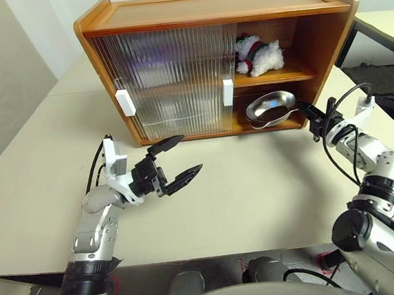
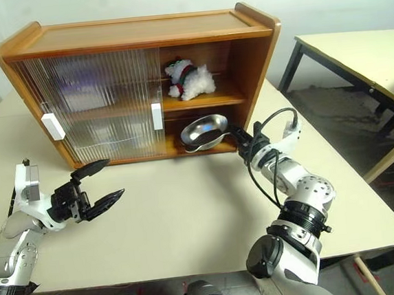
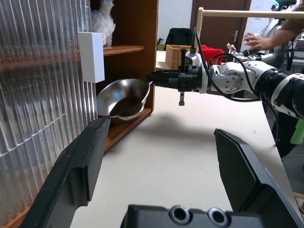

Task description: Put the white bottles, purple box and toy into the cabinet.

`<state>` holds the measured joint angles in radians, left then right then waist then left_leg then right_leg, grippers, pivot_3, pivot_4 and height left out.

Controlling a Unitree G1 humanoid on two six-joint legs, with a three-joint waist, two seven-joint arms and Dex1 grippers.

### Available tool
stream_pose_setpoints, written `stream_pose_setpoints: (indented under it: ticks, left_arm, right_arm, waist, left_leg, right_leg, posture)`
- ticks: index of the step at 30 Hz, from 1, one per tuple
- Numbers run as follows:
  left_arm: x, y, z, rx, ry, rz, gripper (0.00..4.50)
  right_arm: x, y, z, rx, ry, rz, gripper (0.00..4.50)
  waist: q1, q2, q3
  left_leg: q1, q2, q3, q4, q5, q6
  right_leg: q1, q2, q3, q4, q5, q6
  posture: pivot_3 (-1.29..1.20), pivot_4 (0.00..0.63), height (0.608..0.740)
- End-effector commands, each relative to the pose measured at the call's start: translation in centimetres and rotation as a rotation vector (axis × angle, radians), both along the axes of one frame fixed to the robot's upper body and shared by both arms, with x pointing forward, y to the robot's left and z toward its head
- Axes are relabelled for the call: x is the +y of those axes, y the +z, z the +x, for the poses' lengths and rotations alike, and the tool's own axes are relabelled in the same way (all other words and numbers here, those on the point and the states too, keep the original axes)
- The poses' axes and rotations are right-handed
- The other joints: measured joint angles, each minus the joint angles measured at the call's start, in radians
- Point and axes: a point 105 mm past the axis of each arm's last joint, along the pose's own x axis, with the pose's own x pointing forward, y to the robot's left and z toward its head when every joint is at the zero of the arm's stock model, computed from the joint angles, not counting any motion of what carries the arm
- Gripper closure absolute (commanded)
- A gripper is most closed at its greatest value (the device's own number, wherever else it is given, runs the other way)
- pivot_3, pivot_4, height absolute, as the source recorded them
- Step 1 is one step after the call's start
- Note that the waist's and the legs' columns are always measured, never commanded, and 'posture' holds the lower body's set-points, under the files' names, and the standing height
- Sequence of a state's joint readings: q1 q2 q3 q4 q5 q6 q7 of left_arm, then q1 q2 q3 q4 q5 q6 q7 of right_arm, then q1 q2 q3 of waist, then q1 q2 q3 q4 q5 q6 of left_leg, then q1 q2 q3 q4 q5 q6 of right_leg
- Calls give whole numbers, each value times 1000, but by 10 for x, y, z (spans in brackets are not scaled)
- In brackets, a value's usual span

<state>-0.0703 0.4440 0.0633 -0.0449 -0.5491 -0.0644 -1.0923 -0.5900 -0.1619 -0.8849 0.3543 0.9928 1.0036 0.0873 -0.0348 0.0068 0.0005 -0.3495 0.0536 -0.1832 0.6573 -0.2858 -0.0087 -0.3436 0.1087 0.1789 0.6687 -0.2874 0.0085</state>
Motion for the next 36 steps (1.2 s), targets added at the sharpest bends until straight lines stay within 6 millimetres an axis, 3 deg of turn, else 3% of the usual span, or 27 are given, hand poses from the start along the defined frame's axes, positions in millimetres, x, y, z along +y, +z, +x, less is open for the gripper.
stream_pose_setpoints:
  ticks: [1, 13, 16, 26, 36]
  left_arm:
    - [-2, -3, 1, 12, -9, 11, 0]
    - [-1, -4, 1, 12, -3, 11, 0]
    - [-1, -4, 0, 11, 0, 10, 0]
    - [-4, -5, 1, 13, -9, 3, 0]
    - [-3, -6, -1, 17, -6, 2, 0]
  right_arm:
    - [3, 3, 8, -6, -44, -5, 4493]
    - [26, -4, 27, 26, -104, -61, 4493]
    - [30, -3, 25, 23, -76, -72, 3768]
    - [29, -11, 10, 43, 23, -211, 24]
    - [47, -27, -13, 32, 183, -320, 24]
  waist:
    - [-2, 1, 0]
    - [-6, 2, 0]
    - [-7, 2, 0]
    - [-6, 2, 0]
    - [-6, 2, 0]
  left_leg:
    - [0, 0, 0, 0, 0, 0]
    - [0, 1, -1, 0, -2, 4]
    - [0, 1, -1, 0, -2, 4]
    - [0, 1, -1, 0, -2, 4]
    - [1, 1, 0, 1, -2, 3]
  right_leg:
    - [0, 0, 0, 0, 0, 0]
    - [0, 0, -1, 0, 2, -2]
    - [0, 0, -1, 0, 3, -5]
    - [0, 0, -1, 0, 3, -5]
    - [2, 0, -1, 0, 1, 1]
  posture:
    - [-61, 0, 740]
    - [-45, 0, 740]
    - [-44, 0, 740]
    - [-52, 0, 740]
    - [-44, 0, 740]
